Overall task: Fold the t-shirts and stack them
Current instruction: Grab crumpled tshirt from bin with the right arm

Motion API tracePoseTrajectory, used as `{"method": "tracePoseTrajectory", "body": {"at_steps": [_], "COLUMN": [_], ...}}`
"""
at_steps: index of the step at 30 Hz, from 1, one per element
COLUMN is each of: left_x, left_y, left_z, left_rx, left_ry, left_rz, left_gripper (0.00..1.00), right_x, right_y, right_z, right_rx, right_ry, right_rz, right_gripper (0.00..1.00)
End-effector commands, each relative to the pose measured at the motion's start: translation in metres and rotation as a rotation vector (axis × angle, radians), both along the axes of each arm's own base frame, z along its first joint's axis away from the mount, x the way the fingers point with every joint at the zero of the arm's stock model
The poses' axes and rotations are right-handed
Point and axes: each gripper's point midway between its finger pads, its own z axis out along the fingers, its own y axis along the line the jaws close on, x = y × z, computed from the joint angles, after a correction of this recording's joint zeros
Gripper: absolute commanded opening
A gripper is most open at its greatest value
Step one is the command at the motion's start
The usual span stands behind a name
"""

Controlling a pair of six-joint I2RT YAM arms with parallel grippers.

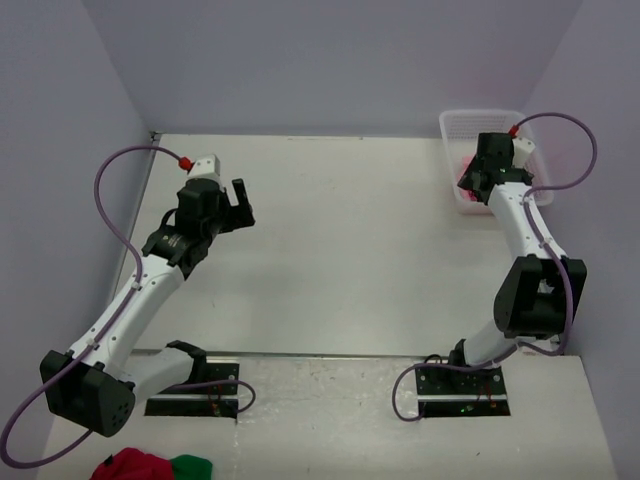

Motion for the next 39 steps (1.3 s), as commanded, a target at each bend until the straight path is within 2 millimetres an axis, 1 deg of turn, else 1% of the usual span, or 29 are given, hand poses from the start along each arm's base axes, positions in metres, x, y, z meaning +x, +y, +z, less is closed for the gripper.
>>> {"method": "tracePoseTrajectory", "body": {"at_steps": [1, 2, 3, 4, 5, 6, 7, 8, 9, 11, 12, 14, 17, 18, 21, 22, 25, 27, 28, 29, 31, 34, 35, 36, 38, 39], "left_x": [-0.001, -0.001, -0.001, -0.001, -0.001, -0.001, -0.002, -0.002, -0.003, -0.002, -0.001, 0.000, 0.001, 0.001, 0.002, 0.002, 0.001, 0.000, 0.000, -0.001, -0.001, 0.000, -0.001, 0.000, 0.001, 0.001], "left_y": [-0.005, -0.005, -0.005, -0.005, -0.005, -0.006, -0.006, -0.007, -0.008, -0.010, -0.011, -0.011, -0.011, -0.011, -0.013, -0.012, -0.010, -0.009, -0.009, -0.009, -0.010, -0.010, -0.009, -0.009, -0.009, -0.010], "left_z": [-0.002, -0.002, -0.003, -0.003, -0.004, -0.004, -0.004, -0.005, -0.006, -0.007, -0.008, -0.010, -0.010, -0.009, -0.006, -0.005, -0.006, -0.007, -0.007, -0.008, -0.009, -0.010, -0.011, -0.011, -0.012, -0.013], "left_rx": [0.001, 0.001, 0.004, 0.004, 0.007, 0.007, 0.006, 0.005, 0.002, -0.002, -0.003, -0.001, 0.003, 0.003, 0.001, 0.001, 0.012, 0.014, 0.014, 0.015, 0.013, 0.019, 0.021, 0.022, 0.023, 0.021], "left_ry": [0.001, 0.001, 0.004, 0.004, 0.005, 0.006, 0.005, 0.005, 0.008, 0.007, 0.013, 0.017, 0.018, 0.017, 0.011, 0.011, 0.013, 0.017, 0.017, 0.021, 0.024, 0.027, 0.027, 0.024, 0.027, 0.031], "left_rz": [-0.031, -0.031, -0.034, -0.034, -0.039, -0.043, -0.046, -0.049, -0.055, -0.061, -0.066, -0.067, -0.067, -0.067, -0.072, -0.070, -0.064, -0.061, -0.061, -0.064, -0.066, -0.065, -0.062, -0.057, -0.056, -0.059], "left_gripper": [0.95, 0.95, 0.95, 0.95, 0.96, 0.96, 0.96, 0.96, 0.96, 0.96, 0.96, 0.96, 0.96, 0.96, 0.96, 0.96, 0.96, 0.96, 0.96, 0.96, 0.96, 0.96, 0.95, 0.95, 0.93, 0.93], "right_x": [0.036, 0.040, 0.046, 0.049, 0.053, 0.056, 0.058, 0.062, 0.065, 0.069, 0.070, 0.070, 0.069, 0.069, 0.074, 0.075, 0.079, 0.082, 0.083, 0.085, 0.091, 0.099, 0.102, 0.104, 0.108, 0.109], "right_y": [-0.004, -0.007, -0.014, -0.019, -0.024, -0.029, -0.036, -0.039, -0.045, -0.050, -0.054, -0.056, -0.057, -0.057, -0.055, -0.053, -0.052, -0.058, -0.058, -0.061, -0.064, -0.065, -0.064, -0.064, -0.062, -0.060], "right_z": [0.022, 0.022, 0.027, 0.027, 0.017, 0.022, 0.020, 0.012, 0.014, 0.009, 0.002, -0.008, -0.019, -0.026, -0.037, -0.045, -0.058, -0.061, -0.060, -0.059, -0.052, -0.046, -0.042, -0.039, -0.024, -0.016], "right_rx": [0.050, 0.050, 0.037, 0.030, 0.024, 0.016, 0.018, 0.029, 0.034, 0.046, 0.038, 0.041, 0.048, 0.059, 0.085, 0.097, 0.107, 0.085, 0.081, 0.072, 0.067, 0.069, 0.074, 0.073, 0.065, 0.058], "right_ry": [-0.093, -0.093, -0.101, -0.096, -0.067, -0.066, -0.063, -0.047, -0.049, -0.037, -0.016, 0.010, 0.033, 0.044, 0.054, 0.067, 0.080, 0.092, 0.091, 0.088, 0.072, 0.066, 0.058, 0.050, 0.021, 0.004], "right_rz": [0.077, 0.073, 0.063, 0.060, 0.049, 0.051, 0.045, 0.047, 0.038, 0.036, 0.025, 0.023, 0.024, 0.022, 0.028, 0.031, 0.034, 0.026, 0.029, 0.024, 0.026, 0.027, 0.036, 0.040, 0.051, 0.059], "right_gripper": [0.84, 0.83, 0.83, 0.82, 0.81, 0.80, 0.79, 0.78, 0.77, 0.75, 0.74, 0.74, 0.73, 0.73, 0.68, 0.66, 0.61, 0.56, 0.56, 0.52, 0.51, 0.31, 0.18, 0.12, 0.02, 0.00]}}
